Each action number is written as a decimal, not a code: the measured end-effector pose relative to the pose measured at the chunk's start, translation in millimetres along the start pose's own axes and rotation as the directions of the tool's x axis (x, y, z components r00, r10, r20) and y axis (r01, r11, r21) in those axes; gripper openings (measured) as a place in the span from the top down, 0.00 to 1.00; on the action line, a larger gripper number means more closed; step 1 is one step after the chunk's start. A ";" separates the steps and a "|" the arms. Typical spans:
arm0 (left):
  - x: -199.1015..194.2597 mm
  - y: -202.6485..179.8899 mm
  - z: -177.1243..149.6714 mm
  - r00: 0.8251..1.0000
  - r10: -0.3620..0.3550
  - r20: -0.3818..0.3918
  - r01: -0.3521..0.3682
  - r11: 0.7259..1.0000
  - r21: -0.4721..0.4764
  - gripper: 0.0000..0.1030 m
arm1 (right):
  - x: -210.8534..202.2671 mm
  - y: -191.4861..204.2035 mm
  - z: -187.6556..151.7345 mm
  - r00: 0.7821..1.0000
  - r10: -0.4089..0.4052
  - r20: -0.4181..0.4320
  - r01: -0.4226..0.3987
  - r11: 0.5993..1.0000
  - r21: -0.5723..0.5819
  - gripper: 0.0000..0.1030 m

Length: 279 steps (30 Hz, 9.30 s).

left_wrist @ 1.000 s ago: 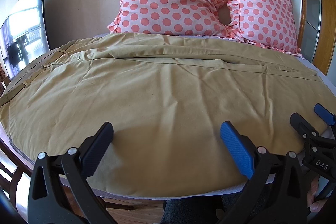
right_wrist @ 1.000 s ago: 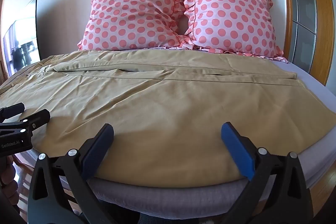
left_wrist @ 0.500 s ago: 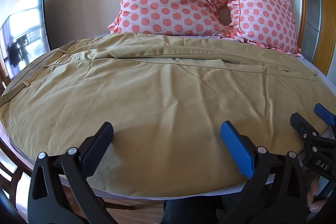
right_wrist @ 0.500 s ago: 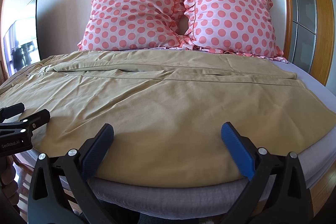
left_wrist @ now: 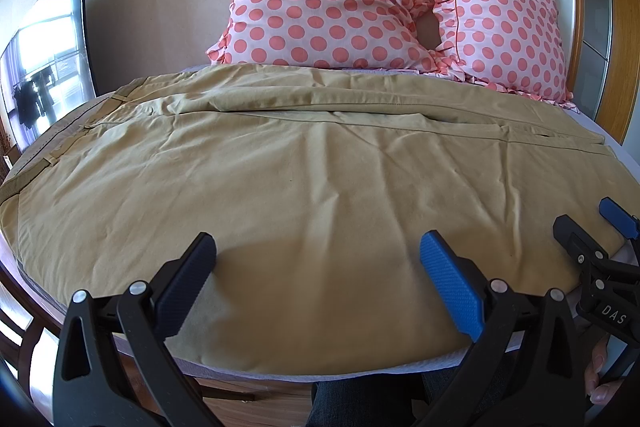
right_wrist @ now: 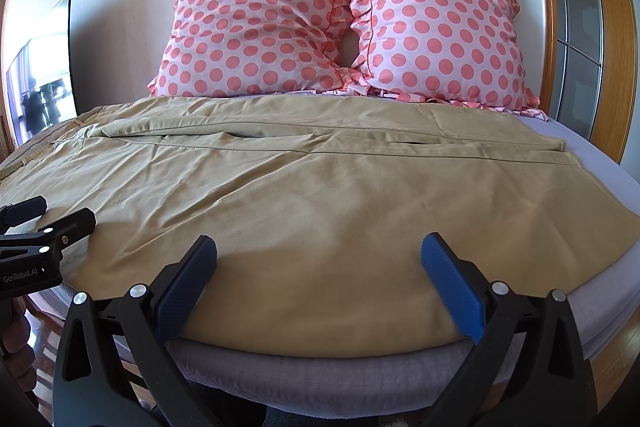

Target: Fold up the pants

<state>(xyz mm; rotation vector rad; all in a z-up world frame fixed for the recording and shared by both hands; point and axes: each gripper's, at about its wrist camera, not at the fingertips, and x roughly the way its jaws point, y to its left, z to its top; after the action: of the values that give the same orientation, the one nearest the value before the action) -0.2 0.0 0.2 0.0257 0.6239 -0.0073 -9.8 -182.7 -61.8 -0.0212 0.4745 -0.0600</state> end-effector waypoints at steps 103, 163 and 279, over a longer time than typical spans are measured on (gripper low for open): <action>20.9 99.1 103.3 0.990 -0.050 0.132 0.075 0.978 -0.194 0.02 | 17.2 -239.5 33.0 0.991 0.104 -0.082 0.021 0.488 0.872 0.52; 187.8 189.1 231.8 0.930 0.163 -0.329 -0.297 0.860 -0.414 0.90 | -42.3 -286.2 -7.0 0.973 0.069 0.218 -0.219 0.563 0.797 0.97; -41.2 172.3 124.4 0.992 0.099 0.076 -0.068 0.941 -0.331 0.93 | -1.0 -48.9 43.2 0.862 0.508 0.000 -0.494 0.839 0.227 0.08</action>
<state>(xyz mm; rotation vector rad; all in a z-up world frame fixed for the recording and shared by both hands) 41.6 168.9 128.9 -0.2705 0.5254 0.1774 6.4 -231.2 -21.2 0.3257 0.5195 0.4076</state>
